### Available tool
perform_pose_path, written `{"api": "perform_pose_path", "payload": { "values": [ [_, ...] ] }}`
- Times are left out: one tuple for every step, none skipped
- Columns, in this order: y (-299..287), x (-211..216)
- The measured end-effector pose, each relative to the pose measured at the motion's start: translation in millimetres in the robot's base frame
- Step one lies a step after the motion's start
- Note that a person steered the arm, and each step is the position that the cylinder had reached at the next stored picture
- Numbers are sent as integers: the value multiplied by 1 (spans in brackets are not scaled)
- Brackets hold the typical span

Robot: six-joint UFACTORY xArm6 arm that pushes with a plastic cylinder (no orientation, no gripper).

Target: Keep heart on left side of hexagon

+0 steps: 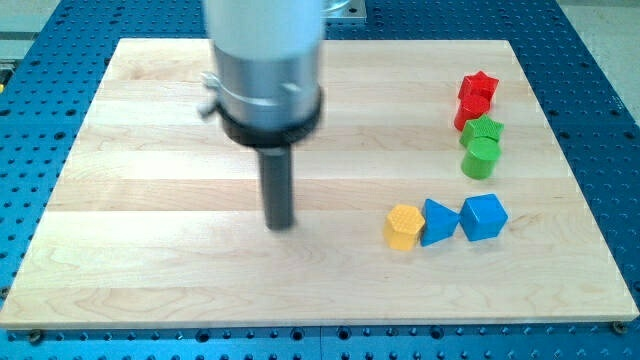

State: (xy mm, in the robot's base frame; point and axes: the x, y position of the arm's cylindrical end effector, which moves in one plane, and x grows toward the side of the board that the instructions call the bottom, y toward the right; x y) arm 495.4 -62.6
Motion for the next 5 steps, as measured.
{"api": "perform_pose_path", "payload": {
  "values": [
    [-46, -76],
    [-41, -161],
    [-16, -169],
    [48, -132],
    [51, -74]
  ]
}}
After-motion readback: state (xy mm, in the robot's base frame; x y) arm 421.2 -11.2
